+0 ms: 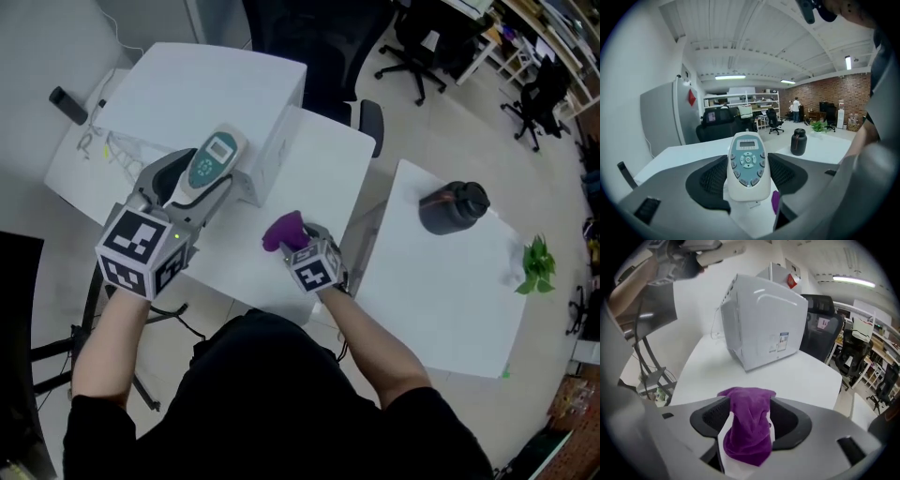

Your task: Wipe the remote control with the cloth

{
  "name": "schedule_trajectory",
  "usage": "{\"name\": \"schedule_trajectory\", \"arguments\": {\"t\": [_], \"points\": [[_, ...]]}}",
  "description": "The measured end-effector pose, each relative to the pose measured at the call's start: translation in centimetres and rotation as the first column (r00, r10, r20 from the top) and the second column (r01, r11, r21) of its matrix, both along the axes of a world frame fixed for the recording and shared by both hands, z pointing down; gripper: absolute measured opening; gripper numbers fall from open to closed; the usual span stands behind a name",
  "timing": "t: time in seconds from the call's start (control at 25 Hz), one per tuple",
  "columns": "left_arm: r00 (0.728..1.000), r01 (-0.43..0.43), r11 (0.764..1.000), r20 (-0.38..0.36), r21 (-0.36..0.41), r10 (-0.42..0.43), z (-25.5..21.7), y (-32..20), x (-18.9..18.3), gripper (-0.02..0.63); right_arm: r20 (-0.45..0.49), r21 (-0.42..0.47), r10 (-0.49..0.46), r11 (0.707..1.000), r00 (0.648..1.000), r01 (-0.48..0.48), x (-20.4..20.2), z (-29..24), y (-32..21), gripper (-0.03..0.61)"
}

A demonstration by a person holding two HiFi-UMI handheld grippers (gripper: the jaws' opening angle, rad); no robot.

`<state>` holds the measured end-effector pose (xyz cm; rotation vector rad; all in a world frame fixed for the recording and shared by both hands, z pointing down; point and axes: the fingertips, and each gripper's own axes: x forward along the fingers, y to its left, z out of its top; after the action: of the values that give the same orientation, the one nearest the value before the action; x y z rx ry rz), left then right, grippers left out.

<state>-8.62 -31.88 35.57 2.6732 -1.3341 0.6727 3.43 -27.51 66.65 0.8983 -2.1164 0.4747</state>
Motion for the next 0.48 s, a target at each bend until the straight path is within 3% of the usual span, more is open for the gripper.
{"name": "schedule_trajectory", "arguments": {"t": [0.24, 0.32, 0.48], "points": [[1.000, -0.012, 1.000, 0.025, 0.017, 0.011, 0.5, 4.5, 0.9, 0.256, -0.053, -0.103, -0.015, 0.995, 0.998, 0.010, -0.4, 4.4, 0.3, 0.294], [0.998, -0.030, 0.999, 0.047, 0.014, 0.029, 1.6, 5.7, 1.2, 0.256, -0.043, -0.096, -0.005, 0.995, 0.999, 0.001, -0.3, 4.2, 0.2, 0.203], [0.995, -0.050, 0.999, 0.092, 0.001, 0.049, 3.8, 7.6, 1.6, 0.256, -0.026, -0.020, 0.025, 0.999, 0.999, -0.025, 0.6, 1.3, 0.0, 0.149]]}}
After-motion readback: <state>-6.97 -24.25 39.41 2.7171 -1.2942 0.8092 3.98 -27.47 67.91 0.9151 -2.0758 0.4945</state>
